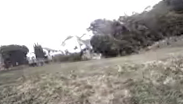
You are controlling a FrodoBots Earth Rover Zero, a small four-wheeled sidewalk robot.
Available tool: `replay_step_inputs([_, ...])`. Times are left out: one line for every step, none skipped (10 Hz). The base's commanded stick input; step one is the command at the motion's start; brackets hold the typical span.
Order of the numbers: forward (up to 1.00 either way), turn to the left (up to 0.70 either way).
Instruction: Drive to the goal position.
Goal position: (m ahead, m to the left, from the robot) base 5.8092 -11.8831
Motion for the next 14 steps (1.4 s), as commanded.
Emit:
replay_step_inputs([0.5,0.03])
replay_step_inputs([0.5,0.03])
replay_step_inputs([0.5,0.03])
replay_step_inputs([0.5,0.03])
replay_step_inputs([0.5,0.03])
replay_step_inputs([0.5,0.02])
replay_step_inputs([0.5,0.01])
replay_step_inputs([0.5,0.03])
replay_step_inputs([0.5,0.03])
replay_step_inputs([0.5,0.03])
replay_step_inputs([0.5,0.03])
replay_step_inputs([0.5,0.03])
replay_step_inputs([0.5,0.03])
replay_step_inputs([0.5,0.03])
